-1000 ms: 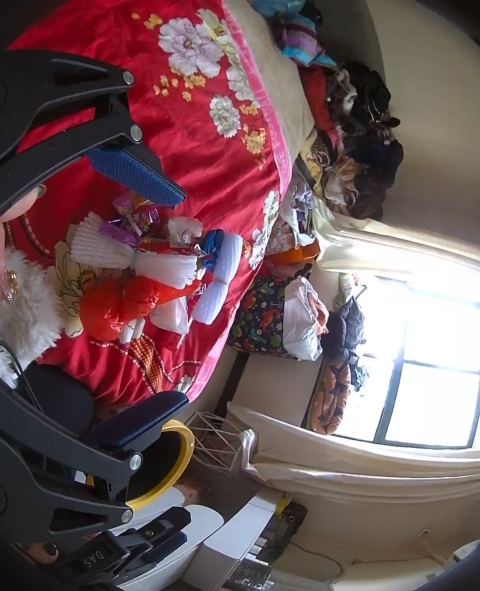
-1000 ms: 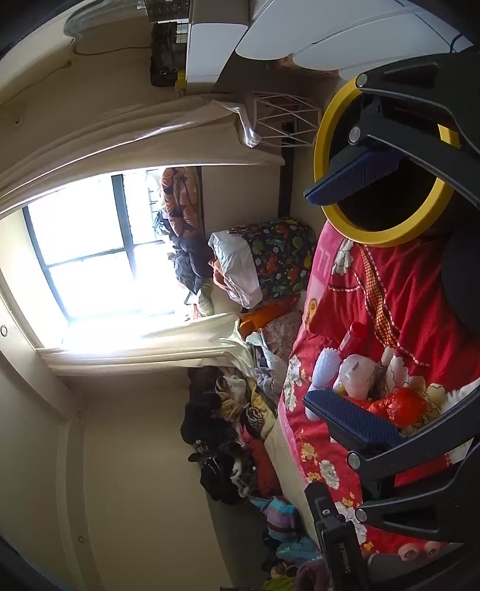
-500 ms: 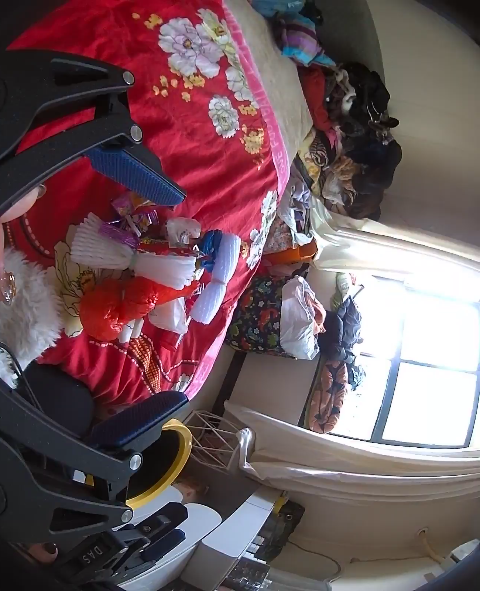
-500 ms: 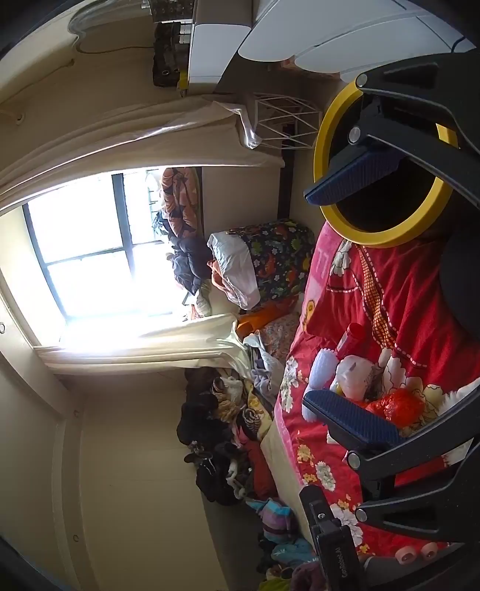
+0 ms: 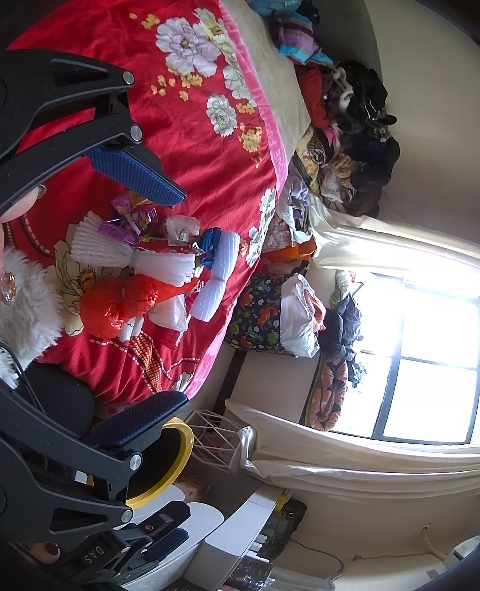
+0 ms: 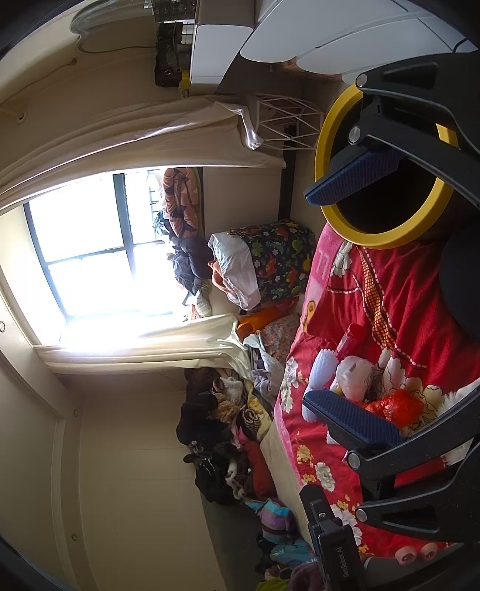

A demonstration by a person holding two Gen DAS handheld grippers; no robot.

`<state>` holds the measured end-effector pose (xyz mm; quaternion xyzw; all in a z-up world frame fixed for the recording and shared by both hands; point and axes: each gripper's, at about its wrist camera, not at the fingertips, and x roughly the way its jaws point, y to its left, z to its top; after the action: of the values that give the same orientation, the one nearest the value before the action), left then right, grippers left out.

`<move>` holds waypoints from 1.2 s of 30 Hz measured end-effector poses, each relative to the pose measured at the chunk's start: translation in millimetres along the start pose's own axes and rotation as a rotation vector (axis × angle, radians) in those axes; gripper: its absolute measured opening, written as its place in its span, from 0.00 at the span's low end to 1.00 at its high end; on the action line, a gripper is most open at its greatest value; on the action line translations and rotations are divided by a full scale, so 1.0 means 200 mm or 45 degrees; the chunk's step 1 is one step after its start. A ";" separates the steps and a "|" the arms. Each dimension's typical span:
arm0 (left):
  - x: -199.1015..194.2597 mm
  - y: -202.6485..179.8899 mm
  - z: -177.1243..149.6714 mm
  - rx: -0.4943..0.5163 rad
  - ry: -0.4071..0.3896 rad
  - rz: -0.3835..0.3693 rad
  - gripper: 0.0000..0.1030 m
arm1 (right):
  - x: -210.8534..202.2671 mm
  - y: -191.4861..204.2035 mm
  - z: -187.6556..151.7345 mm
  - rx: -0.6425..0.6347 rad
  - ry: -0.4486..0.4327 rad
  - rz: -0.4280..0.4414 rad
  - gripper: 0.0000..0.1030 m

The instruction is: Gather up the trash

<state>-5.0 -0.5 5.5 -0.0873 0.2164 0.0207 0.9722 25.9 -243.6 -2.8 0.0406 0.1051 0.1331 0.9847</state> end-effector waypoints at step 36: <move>0.00 0.00 0.02 0.005 -0.007 -0.001 0.90 | 0.00 -0.02 -0.01 -0.004 0.002 -0.003 0.94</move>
<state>-4.2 -0.5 8.6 -0.0853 0.2137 0.0201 0.9730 26.3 -246.7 -4.2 0.0389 0.1058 0.1320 0.9848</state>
